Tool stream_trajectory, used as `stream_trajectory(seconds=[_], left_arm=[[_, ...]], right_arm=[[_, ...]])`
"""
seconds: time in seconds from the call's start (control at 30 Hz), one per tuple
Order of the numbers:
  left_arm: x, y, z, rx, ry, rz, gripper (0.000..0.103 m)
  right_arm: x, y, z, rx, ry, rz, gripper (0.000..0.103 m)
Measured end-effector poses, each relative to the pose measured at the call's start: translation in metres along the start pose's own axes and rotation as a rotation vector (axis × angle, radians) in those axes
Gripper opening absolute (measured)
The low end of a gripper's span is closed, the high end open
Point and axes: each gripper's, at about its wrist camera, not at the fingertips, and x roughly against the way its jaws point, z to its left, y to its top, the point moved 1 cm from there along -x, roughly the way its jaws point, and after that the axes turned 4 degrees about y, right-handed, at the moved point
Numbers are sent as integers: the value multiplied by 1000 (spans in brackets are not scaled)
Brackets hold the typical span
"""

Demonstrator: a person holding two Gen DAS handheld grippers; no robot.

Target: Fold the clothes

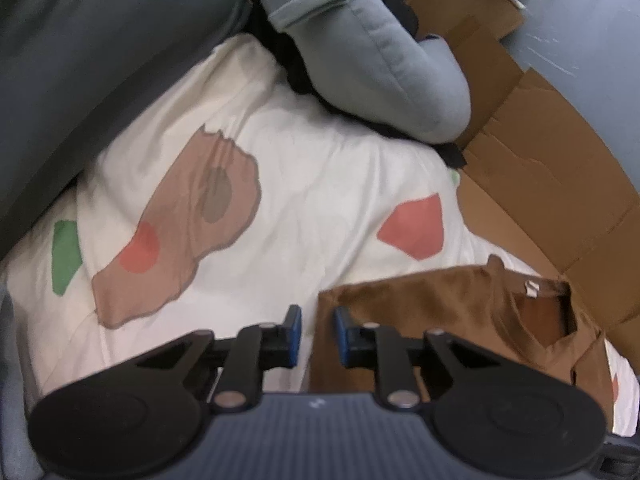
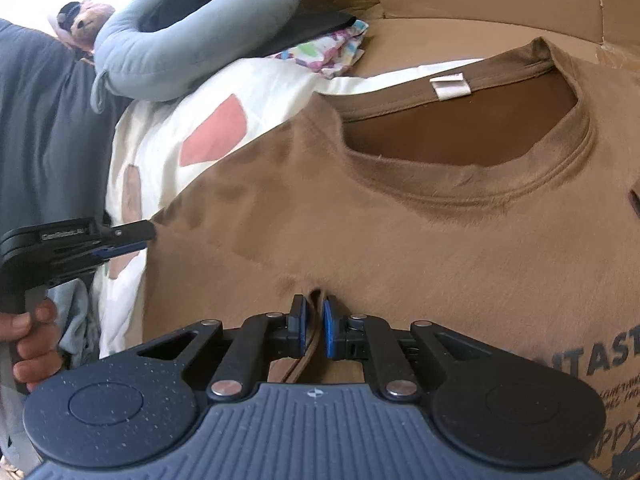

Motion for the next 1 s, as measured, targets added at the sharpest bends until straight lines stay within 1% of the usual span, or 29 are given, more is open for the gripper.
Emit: stream_trajectory(seconds=[0.07, 0.1, 0.17, 0.23, 0.27, 0.3, 0.37, 0.4, 0.43, 0.47, 0.5, 0.53, 0.6, 0.7, 0.83, 0.93, 1.0], left_arm=[[-2, 2, -4, -16, 8, 1, 12], [-2, 3, -7, -28, 15, 1, 11], [-3, 3, -12, -58, 40, -9, 7], [-4, 4, -13, -64, 61, -20, 4], [-6, 4, -14, -60, 79, -26, 1], [-7, 4, -14, -55, 99, -34, 0], [-10, 4, -14, -54, 170, -46, 0], [-9, 4, -12, -49, 188, -50, 0], [-7, 4, -10, -34, 185, -55, 0], [-2, 3, -7, -11, 165, -61, 1], [3, 3, -5, 1, 145, -64, 1], [8, 1, -5, -3, 136, -66, 2], [20, -5, -9, -24, 127, -65, 2], [41, -18, -13, -18, 104, -66, 5], [68, -45, -17, 15, 71, -63, 9], [83, -67, -15, 71, 64, -46, 9], [94, -81, -15, 106, 61, -53, 9]], right_arm=[[-2, 4, 0, 12, 4, 1, 6], [-2, 6, 1, 25, 11, 2, 2], [4, 10, 6, 60, 27, -17, 1], [10, 13, 8, 74, 20, -38, 0], [10, 13, 7, 79, 2, -47, 0], [10, 13, 7, 83, -17, -55, 0], [9, 13, 2, 55, -16, -52, 0], [8, 13, -1, 40, -15, -50, 1], [8, 12, -3, 26, -14, -47, 3], [7, 12, -6, 11, -13, -45, 4], [6, 12, -9, -4, -12, -43, 10], [6, 12, -11, -18, -11, -41, 21], [8, 11, -15, -36, -6, -41, 33], [17, 7, -17, -37, 8, -47, 34], [26, 3, -17, -24, 29, -47, 34], [34, -1, -14, 7, 48, -41, 34], [39, -5, -11, 25, 61, -36, 34]])
